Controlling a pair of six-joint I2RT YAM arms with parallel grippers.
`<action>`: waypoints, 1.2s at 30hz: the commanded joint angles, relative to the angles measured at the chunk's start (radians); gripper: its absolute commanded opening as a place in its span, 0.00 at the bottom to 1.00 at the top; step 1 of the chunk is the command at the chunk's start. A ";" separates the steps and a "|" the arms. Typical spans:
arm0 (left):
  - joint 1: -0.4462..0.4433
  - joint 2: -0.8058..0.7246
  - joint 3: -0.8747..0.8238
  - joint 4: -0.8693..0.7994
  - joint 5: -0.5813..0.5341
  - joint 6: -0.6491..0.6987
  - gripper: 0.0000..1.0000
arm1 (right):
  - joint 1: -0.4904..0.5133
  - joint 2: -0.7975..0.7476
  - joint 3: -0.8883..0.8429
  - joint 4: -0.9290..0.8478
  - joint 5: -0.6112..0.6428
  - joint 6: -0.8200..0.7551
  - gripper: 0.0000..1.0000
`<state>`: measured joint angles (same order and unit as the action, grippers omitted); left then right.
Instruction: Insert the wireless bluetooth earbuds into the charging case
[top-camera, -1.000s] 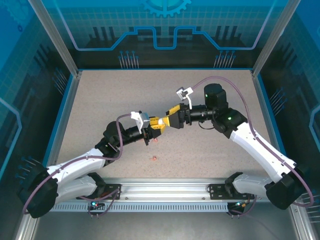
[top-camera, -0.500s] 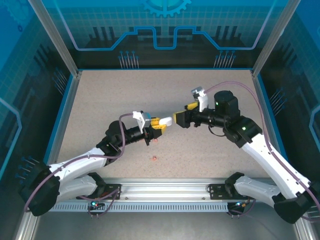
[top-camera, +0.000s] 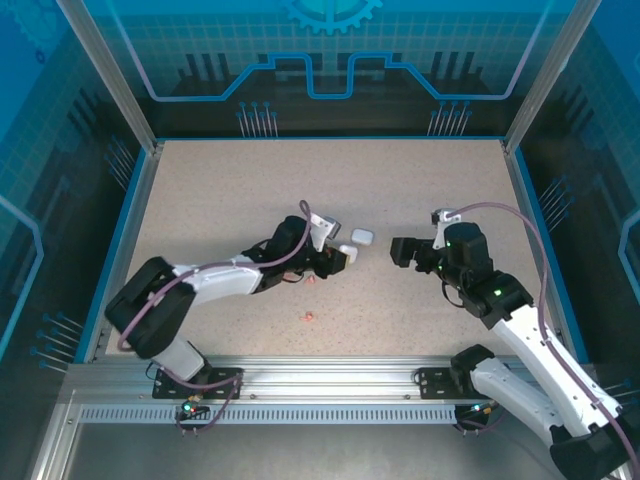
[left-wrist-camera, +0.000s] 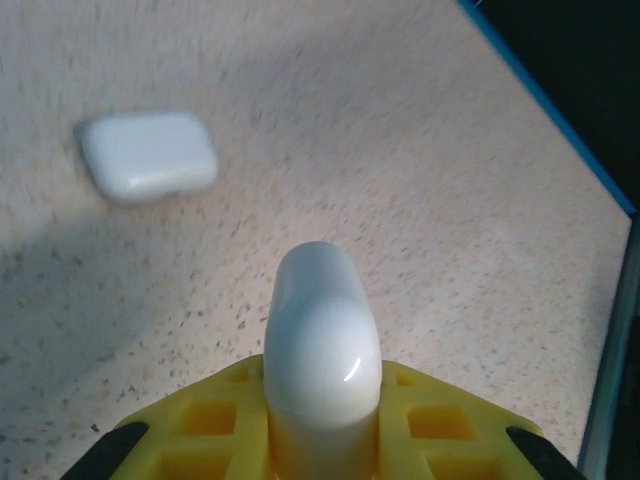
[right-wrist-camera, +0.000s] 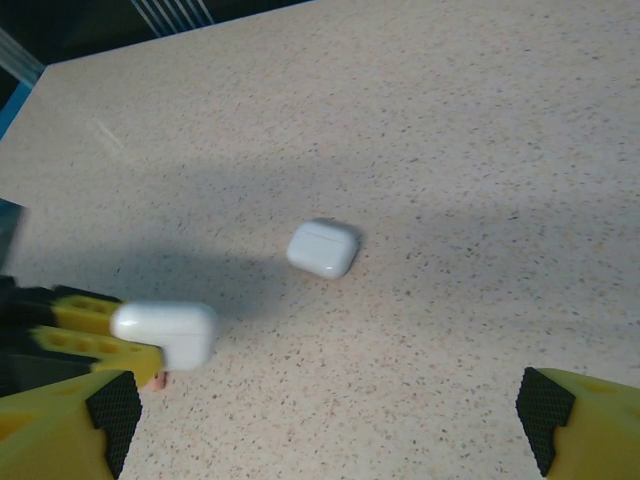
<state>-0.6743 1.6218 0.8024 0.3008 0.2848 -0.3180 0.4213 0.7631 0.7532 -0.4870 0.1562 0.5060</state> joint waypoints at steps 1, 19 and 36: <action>-0.005 0.102 0.099 -0.106 0.037 -0.127 0.00 | -0.034 -0.040 -0.017 -0.016 0.015 0.010 1.00; -0.005 0.336 0.277 -0.139 0.128 -0.261 0.11 | -0.148 -0.096 -0.104 -0.004 -0.085 -0.007 1.00; 0.021 0.285 0.260 -0.232 0.017 -0.204 0.56 | -0.165 -0.102 -0.095 -0.019 -0.129 -0.030 1.00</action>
<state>-0.6716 1.9457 1.0595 0.1207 0.3515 -0.5476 0.2737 0.6659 0.6521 -0.4908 0.0486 0.4965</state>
